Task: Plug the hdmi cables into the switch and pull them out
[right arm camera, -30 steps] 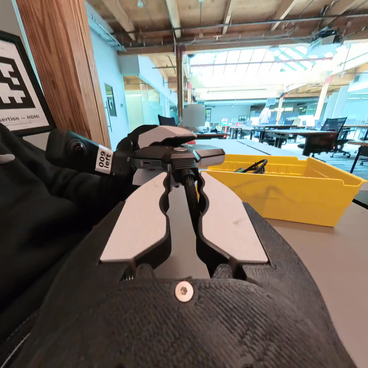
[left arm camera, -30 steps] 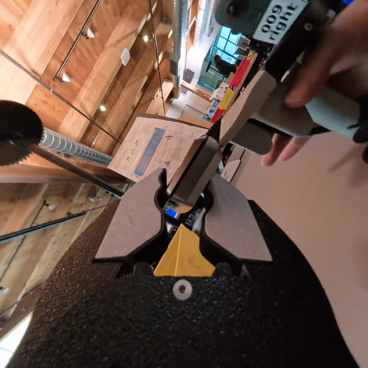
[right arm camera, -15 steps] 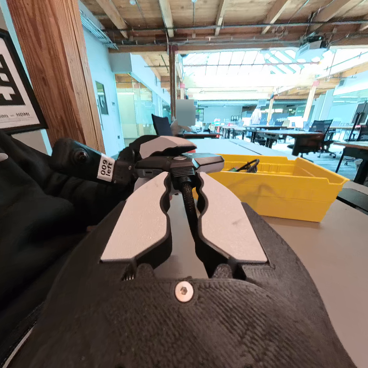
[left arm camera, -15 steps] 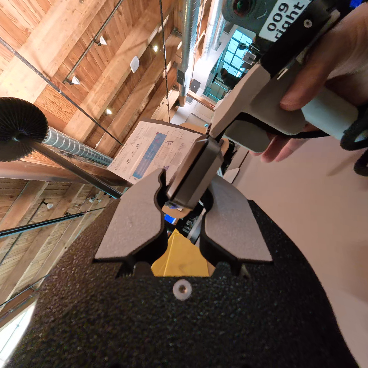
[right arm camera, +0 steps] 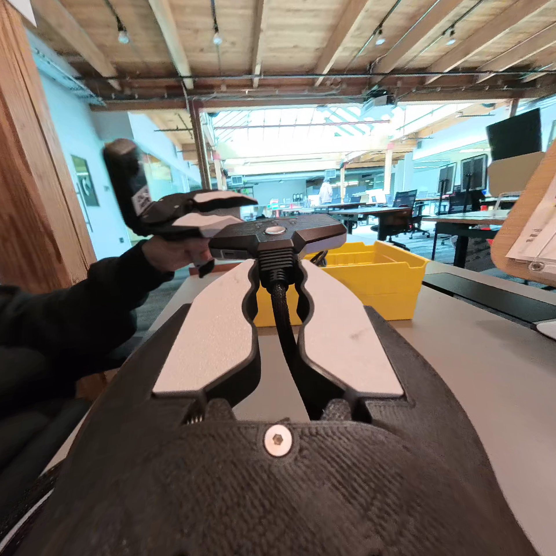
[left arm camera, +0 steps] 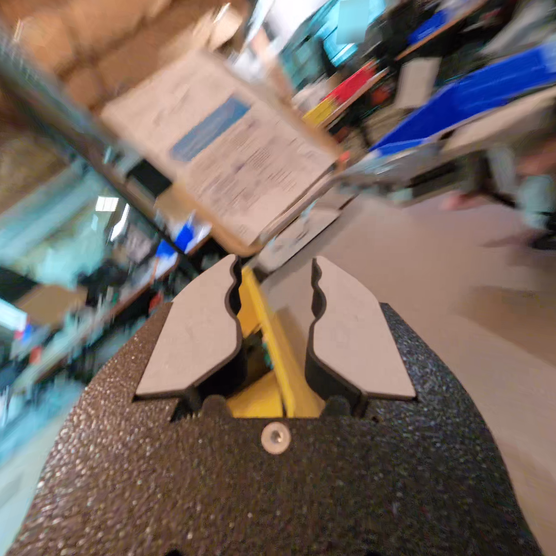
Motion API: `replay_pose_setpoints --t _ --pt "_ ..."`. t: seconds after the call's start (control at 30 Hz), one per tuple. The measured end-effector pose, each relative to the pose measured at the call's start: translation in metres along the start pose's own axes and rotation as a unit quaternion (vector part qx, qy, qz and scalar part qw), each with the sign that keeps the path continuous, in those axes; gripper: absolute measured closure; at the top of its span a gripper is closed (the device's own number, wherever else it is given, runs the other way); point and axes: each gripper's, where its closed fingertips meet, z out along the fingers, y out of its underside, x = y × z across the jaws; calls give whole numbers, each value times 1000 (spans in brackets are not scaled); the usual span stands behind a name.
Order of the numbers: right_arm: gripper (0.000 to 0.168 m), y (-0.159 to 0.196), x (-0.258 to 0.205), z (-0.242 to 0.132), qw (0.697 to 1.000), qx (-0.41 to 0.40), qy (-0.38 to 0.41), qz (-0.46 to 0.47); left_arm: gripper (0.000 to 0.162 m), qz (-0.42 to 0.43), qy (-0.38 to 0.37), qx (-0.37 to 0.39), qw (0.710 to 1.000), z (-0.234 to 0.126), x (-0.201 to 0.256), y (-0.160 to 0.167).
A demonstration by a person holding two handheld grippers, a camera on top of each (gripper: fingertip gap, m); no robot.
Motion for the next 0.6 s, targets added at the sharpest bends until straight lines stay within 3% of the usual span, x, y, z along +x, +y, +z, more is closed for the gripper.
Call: replay_pose_setpoints --t 0.1,0.23,0.3,0.33,0.47,0.5,0.53,0.6 --pt "146 -4 2 -1 1000 17 2 6 117 -167 -52 -132 976 -2 -52 56" --pt "146 1 4 1 1000 11 5 11 113 -367 60 -186 909 32 -43 95" --pt "146 1 3 1 1000 8 3 6 119 -440 89 -207 869 48 -39 106" --pt "146 0 3 0 1000 9 2 6 125 -454 88 -214 860 55 -39 111" --pt "146 -2 3 -1 1000 9 2 6 122 -448 98 -277 844 73 -25 141" --pt "146 -2 3 -1 1000 9 2 3 127 -450 103 -260 848 77 -25 137" --pt "146 -3 2 -2 1000 10 1 1 146 -454 100 -240 852 78 -28 131" --pt "146 -4 1 -3 1000 7 4 -7 147 -439 77 -227 866 72 -36 124"
